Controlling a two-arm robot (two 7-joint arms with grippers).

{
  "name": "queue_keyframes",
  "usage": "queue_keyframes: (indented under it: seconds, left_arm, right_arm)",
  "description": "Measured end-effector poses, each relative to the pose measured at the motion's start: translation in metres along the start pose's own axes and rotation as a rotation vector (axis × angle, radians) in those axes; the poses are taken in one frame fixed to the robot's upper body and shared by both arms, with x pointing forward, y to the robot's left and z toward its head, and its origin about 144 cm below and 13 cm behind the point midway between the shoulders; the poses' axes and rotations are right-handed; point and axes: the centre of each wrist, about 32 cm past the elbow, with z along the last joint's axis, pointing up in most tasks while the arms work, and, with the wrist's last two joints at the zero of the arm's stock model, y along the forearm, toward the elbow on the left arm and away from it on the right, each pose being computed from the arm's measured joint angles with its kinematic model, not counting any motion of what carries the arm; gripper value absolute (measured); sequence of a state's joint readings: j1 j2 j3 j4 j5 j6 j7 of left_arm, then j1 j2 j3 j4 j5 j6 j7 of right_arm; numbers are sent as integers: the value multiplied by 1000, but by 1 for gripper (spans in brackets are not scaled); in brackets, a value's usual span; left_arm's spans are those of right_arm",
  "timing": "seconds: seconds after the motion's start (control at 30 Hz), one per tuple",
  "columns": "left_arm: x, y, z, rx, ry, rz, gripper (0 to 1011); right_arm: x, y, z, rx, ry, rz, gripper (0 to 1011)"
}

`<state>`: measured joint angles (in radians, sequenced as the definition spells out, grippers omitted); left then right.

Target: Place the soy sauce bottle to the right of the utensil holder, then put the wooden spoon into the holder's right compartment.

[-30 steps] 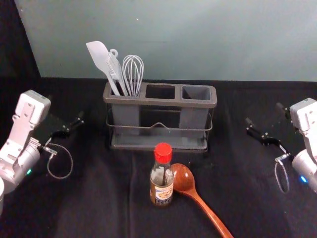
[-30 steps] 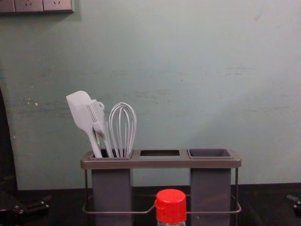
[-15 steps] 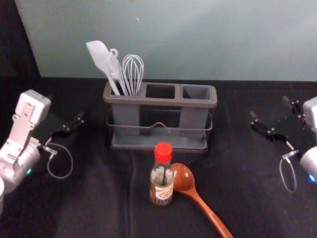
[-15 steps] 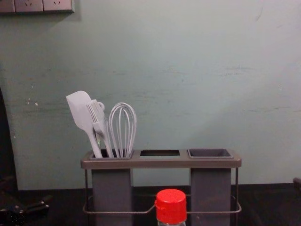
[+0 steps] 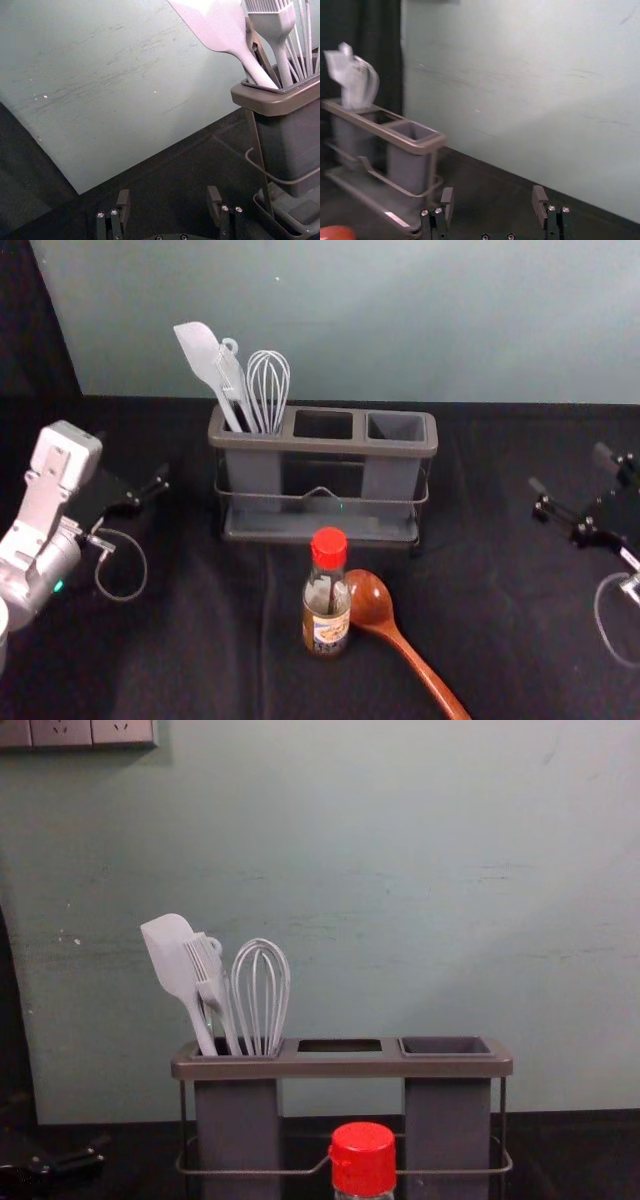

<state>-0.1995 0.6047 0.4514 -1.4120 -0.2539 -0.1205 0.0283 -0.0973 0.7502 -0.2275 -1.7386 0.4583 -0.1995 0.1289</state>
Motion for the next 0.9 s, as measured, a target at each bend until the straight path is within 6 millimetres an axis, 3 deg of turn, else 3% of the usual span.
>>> queue_keyframes:
  seconds: [0.2, 0.43, 0.67, 0.9]
  left_arm:
    - [0, 0, 0, 0, 0, 0, 1005]
    - [0, 0, 0, 0, 0, 0, 1005]
    - [0, 0, 0, 0, 0, 0, 1005]
    - [0, 0, 0, 0, 0, 0, 1005]
  right_arm:
    - [-1, -19, -1, 33, 102, 164, 1003]
    - [-10, -22, -4, 58, 162, 339, 1003]
    - [-24, -7, -2, 68, 177, 454, 1003]
    - [-42, 20, 7, 37, 187, 533, 1003]
